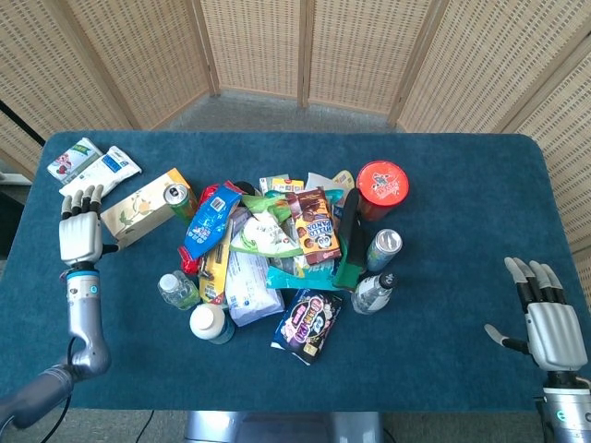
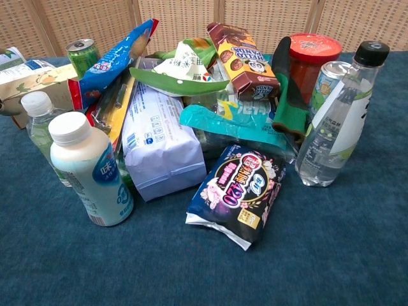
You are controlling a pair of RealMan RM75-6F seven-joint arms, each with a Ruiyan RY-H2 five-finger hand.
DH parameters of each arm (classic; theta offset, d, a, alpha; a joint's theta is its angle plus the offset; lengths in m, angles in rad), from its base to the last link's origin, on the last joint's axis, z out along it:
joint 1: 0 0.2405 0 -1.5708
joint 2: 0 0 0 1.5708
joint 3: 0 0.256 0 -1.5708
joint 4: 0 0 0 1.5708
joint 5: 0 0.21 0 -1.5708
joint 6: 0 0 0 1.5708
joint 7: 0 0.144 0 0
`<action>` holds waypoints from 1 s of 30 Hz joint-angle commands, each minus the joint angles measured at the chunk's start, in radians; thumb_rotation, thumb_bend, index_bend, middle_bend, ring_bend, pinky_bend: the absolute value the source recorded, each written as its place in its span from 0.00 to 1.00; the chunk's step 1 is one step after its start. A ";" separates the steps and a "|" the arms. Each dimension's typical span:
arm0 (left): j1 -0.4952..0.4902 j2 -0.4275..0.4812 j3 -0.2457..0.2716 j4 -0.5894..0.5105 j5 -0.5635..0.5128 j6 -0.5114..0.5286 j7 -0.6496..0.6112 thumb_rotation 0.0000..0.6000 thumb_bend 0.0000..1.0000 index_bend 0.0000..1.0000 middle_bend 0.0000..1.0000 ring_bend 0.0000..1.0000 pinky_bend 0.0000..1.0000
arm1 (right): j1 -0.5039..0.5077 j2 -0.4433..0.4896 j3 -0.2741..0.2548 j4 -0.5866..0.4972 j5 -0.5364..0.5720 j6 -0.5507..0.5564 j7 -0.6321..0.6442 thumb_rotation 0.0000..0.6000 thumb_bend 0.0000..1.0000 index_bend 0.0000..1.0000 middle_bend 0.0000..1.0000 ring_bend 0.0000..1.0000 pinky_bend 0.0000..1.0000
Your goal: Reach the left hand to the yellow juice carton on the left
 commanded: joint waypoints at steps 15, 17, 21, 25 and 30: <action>-0.106 0.015 -0.063 -0.066 -0.240 -0.155 0.292 1.00 0.00 0.25 0.15 0.27 0.43 | 0.001 0.002 -0.002 -0.003 -0.004 0.000 0.015 1.00 0.00 0.00 0.00 0.00 0.00; -0.110 0.013 -0.061 -0.069 -0.271 -0.164 0.322 1.00 0.00 0.32 0.27 0.40 0.56 | 0.001 0.003 -0.002 -0.005 -0.006 0.002 0.017 1.00 0.00 0.00 0.00 0.00 0.00; -0.119 0.003 -0.054 -0.061 -0.286 -0.153 0.342 1.00 0.00 0.56 0.61 0.68 0.77 | -0.001 0.006 -0.001 -0.008 -0.007 0.005 0.022 1.00 0.00 0.00 0.00 0.00 0.00; -0.122 -0.006 -0.051 -0.057 -0.262 -0.113 0.318 1.00 0.00 0.81 0.88 0.91 0.89 | -0.001 0.008 0.001 -0.008 -0.003 0.005 0.026 1.00 0.00 0.00 0.00 0.00 0.00; -0.106 0.041 -0.058 -0.137 -0.219 -0.051 0.268 1.00 0.00 0.85 0.91 0.93 0.89 | -0.001 0.008 0.000 -0.007 -0.001 0.002 0.024 1.00 0.00 0.00 0.00 0.00 0.00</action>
